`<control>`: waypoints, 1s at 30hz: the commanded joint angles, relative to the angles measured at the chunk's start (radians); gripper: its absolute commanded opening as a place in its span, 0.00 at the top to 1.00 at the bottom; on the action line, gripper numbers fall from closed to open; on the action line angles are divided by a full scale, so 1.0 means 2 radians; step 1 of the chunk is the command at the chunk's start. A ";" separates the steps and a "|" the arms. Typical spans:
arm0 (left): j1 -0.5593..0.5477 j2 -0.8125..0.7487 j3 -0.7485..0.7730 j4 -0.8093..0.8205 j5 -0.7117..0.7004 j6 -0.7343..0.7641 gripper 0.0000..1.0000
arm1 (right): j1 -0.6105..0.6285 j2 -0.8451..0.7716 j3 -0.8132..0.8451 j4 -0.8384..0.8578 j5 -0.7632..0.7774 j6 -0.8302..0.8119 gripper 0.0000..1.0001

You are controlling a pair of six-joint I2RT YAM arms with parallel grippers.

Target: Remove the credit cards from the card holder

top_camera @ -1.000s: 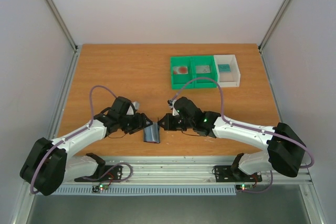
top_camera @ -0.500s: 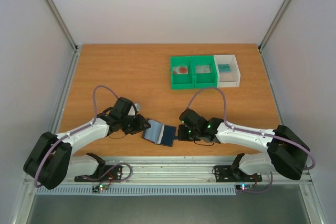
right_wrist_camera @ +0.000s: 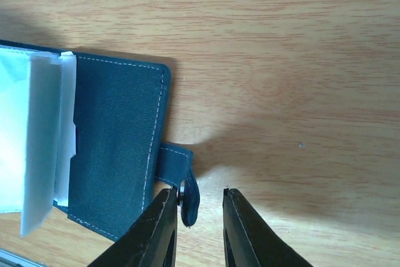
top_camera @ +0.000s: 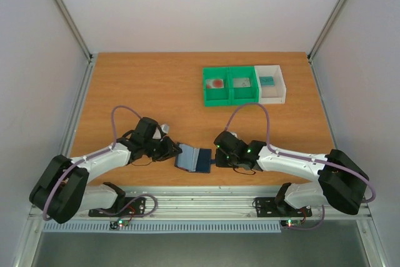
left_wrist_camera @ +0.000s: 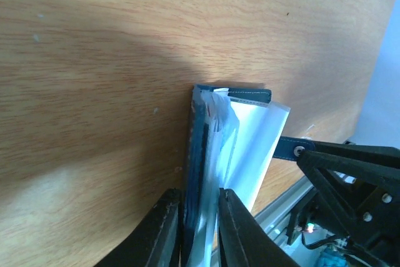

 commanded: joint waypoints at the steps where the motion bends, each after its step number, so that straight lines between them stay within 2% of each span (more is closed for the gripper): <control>1: -0.001 0.010 -0.006 0.061 0.029 -0.028 0.84 | -0.002 -0.016 0.012 -0.017 0.017 0.002 0.76; 4: -0.001 -0.002 -0.003 0.055 0.023 -0.029 0.84 | -0.002 -0.034 0.023 -0.033 0.018 0.003 0.73; 7: -0.001 -0.012 -0.002 0.048 0.020 -0.027 0.79 | -0.002 -0.054 0.035 -0.039 0.007 0.003 0.70; 12: -0.002 -0.011 -0.004 0.054 0.022 -0.032 0.80 | -0.001 -0.063 0.042 -0.012 -0.040 0.014 0.63; 17: -0.006 -0.017 0.006 0.040 0.017 -0.034 0.79 | -0.001 -0.029 0.043 0.059 -0.101 0.032 0.58; 25: -0.009 -0.028 0.005 0.021 0.015 -0.026 0.80 | -0.001 0.043 0.048 0.114 -0.141 0.044 0.51; 30: -0.009 -0.025 -0.005 0.047 0.029 -0.031 0.80 | -0.001 0.074 0.045 0.128 -0.152 0.042 0.55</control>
